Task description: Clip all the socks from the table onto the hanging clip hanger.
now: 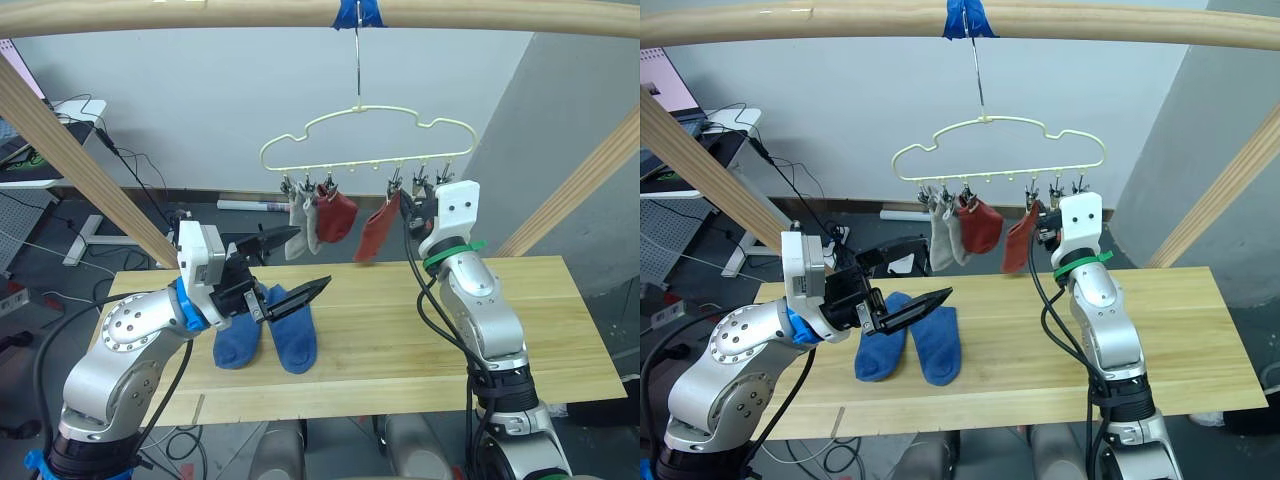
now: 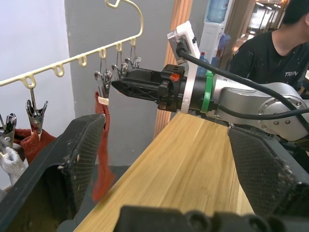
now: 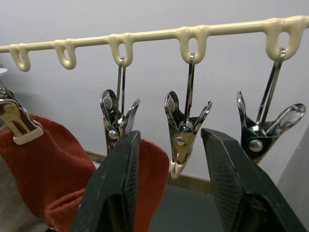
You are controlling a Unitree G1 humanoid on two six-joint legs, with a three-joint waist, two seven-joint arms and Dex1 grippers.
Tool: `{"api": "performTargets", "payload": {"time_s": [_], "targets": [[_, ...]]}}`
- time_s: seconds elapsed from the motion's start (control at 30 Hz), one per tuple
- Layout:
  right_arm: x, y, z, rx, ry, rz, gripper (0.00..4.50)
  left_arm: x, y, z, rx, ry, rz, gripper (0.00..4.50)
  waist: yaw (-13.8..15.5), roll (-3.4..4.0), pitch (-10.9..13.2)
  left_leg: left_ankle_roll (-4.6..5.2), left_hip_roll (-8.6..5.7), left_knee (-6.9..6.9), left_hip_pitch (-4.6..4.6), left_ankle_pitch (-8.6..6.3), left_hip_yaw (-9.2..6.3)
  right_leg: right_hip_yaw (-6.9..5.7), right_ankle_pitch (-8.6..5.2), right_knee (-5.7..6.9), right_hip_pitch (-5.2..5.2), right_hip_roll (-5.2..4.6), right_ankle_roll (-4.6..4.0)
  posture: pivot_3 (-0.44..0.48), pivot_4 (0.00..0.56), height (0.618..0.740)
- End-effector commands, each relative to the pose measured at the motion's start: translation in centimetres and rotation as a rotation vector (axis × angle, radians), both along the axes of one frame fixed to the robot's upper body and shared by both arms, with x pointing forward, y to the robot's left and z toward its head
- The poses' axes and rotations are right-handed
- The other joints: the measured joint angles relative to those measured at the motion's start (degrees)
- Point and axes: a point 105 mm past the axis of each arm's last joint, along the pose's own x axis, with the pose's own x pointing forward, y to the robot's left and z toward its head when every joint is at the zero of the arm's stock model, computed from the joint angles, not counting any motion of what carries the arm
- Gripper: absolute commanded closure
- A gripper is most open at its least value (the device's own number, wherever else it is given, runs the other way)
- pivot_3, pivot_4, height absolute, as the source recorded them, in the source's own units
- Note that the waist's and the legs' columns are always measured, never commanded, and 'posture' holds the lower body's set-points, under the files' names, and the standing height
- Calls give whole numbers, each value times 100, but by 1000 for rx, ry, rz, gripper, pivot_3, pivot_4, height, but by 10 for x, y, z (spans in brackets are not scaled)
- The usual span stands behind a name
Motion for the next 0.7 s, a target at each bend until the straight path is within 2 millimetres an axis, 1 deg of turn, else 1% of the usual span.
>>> {"api": "performTargets", "payload": {"time_s": [0.03,0.33,0.7], "targets": [[-1,-2,20,8,-82,-14,2413,-7,-1,6,17,-49,-6,0,-2,0,0,0,0,0,0,0,1,1,0,0,0,0,0,-39,201,740],[0,3,24,8,-97,3,2413,-4,-1,5,23,-59,-2,0,3,0,0,0,0,0,0,0,0,0,0,1,0,0,-1,-42,201,740],[5,3,26,22,-101,-17,2413,-4,-2,4,22,-58,-10,0,3,0,-2,0,0,0,1,0,-1,-1,1,3,0,0,-1,-43,194,740]]}}
